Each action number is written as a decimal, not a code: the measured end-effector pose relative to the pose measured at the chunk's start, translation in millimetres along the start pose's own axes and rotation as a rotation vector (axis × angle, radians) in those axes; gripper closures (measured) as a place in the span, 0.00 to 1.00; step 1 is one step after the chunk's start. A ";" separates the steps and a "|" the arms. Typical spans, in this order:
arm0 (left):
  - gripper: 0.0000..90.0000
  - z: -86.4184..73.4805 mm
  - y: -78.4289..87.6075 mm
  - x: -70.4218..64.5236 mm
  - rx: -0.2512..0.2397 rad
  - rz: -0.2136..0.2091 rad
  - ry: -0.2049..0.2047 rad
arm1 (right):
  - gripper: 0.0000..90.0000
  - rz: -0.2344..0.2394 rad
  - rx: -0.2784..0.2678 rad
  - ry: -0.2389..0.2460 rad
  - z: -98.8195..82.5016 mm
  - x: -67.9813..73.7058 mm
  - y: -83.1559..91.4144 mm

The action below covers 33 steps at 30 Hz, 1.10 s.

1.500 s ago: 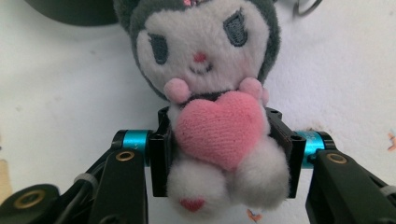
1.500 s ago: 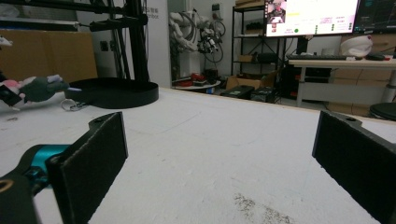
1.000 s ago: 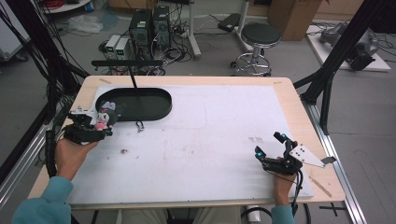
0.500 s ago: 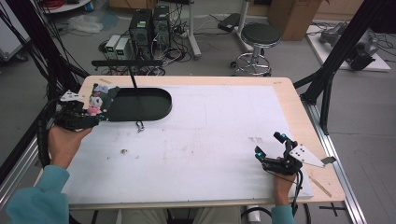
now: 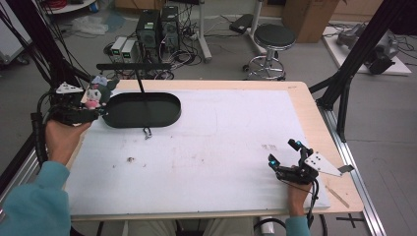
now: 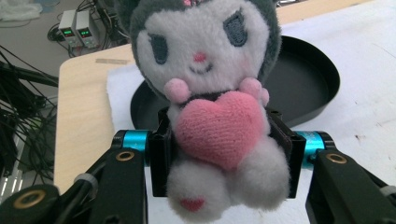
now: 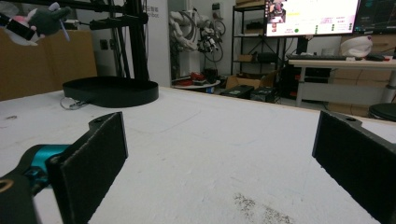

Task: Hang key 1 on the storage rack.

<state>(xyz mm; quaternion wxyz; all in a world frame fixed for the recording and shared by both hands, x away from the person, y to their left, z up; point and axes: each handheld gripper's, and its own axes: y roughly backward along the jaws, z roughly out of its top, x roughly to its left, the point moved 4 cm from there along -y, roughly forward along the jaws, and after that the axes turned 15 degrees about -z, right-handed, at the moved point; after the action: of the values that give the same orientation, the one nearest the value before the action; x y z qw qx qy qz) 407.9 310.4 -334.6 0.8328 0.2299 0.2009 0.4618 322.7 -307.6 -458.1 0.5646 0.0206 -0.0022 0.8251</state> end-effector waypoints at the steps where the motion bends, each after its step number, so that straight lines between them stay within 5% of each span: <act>1: 0.58 1.6 0.4 1.4 0.003 0.003 0.001 | 0.03 0.000 0.000 0.000 0.0 -0.1 0.0; 22: 0.58 23.7 -6.0 29.1 -0.030 0.028 0.063 | 0.03 -0.001 0.002 0.002 -0.1 0.0 0.0; 33: 0.58 32.6 -6.6 34.3 -0.039 0.039 0.064 | 0.03 -0.001 0.002 0.002 0.0 0.1 -0.1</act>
<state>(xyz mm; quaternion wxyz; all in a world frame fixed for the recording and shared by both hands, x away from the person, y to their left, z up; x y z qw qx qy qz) 447.1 330.4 -316.0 0.8210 0.2027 0.2139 0.4890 322.7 -307.5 -458.1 0.5649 0.0205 -0.0009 0.8249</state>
